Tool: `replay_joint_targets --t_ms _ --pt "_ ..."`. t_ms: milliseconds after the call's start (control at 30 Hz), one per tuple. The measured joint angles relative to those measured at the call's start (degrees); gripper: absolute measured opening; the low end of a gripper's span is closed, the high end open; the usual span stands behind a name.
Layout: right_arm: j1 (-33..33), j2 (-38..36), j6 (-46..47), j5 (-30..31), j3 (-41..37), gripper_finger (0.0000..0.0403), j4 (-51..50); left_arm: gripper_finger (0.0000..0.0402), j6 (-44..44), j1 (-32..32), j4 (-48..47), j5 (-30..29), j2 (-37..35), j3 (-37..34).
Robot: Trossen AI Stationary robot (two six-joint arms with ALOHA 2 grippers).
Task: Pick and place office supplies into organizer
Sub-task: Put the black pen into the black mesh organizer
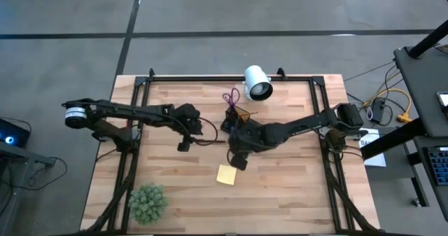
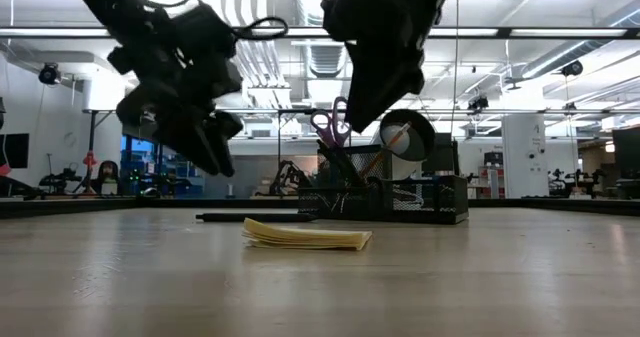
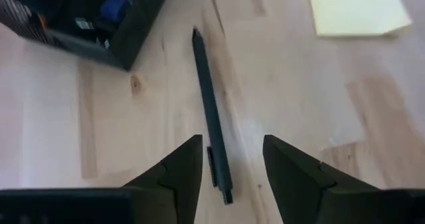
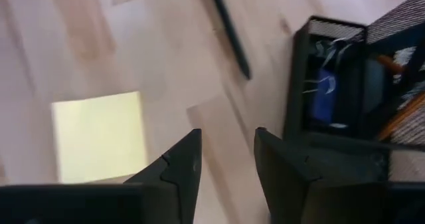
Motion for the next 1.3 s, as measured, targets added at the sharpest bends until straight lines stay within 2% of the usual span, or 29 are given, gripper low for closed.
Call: replay_joint_targets --t_ms 200,533,667,967,1133,1300 --pt "-2.7 0.0 -2.6 0.0 0.0 0.0138 0.3 0.0165 0.2 0.0 0.6 -3.7 5.7 -0.3" --pt "-3.4 0.0 -3.3 -0.1 -0.1 0.0136 0.6 0.0164 0.2 0.1 0.8 -4.8 13.5 2.2" --pt "-3.4 0.0 -3.7 0.0 -0.2 0.0132 0.6 0.0134 0.2 0.0 1.0 -4.9 13.7 2.2" --pt "-3.6 0.0 -3.8 3.1 -0.4 0.0132 0.5 0.0019 0.2 0.0 2.4 -4.7 14.8 1.9" --pt "-3.5 0.0 -3.7 3.1 -0.5 0.0125 0.5 0.001 0.6 -0.2 2.5 -6.7 15.6 1.8" --pt "-3.5 0.0 -3.4 3.1 -0.5 0.0123 0.5 0.001 0.8 -0.1 -0.3 -8.5 11.6 2.1"
